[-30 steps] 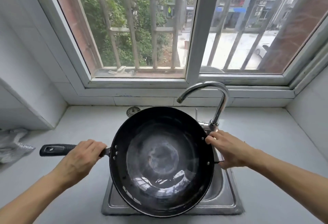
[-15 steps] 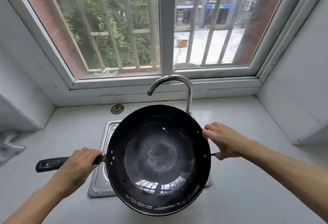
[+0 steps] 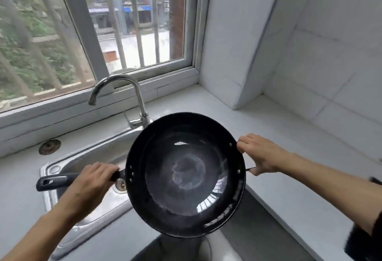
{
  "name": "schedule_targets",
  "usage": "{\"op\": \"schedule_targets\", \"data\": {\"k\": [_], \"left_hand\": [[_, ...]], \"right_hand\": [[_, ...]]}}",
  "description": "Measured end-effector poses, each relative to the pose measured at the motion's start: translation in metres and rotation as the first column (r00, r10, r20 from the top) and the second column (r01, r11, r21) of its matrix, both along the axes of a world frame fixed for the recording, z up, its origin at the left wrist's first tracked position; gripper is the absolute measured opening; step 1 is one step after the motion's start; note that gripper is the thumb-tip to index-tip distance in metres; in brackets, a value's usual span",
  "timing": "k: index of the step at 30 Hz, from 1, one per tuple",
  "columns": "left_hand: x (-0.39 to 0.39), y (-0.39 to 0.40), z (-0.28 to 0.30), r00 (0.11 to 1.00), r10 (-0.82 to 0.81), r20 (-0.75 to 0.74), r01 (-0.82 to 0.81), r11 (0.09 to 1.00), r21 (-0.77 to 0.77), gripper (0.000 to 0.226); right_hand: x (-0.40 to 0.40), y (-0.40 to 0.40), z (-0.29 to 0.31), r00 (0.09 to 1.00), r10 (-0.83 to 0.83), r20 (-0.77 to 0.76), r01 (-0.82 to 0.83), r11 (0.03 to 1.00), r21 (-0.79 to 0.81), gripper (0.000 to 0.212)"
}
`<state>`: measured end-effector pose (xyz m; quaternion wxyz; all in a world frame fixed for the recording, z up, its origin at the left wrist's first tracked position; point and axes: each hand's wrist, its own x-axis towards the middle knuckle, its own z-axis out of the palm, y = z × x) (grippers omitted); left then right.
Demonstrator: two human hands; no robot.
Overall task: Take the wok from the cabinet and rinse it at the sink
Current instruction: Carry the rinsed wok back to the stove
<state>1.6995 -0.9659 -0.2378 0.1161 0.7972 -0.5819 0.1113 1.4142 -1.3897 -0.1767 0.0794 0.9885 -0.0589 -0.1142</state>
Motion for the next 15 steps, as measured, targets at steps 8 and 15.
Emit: {"op": "schedule_targets", "data": {"k": [8,15], "left_hand": [[-0.039,-0.117,0.002,0.960,-0.278,-0.033,0.279,0.960,0.022,0.031],[-0.092,-0.225,-0.006,0.903,-0.426,-0.046,0.428,0.904,0.021,0.030]], "right_hand": [[-0.154,-0.012,0.005,0.950,-0.312,-0.014,0.312,0.950,0.021,0.054],[-0.254,-0.044,0.001,0.867,-0.497,-0.016,0.498,0.867,0.026,0.055]]}}
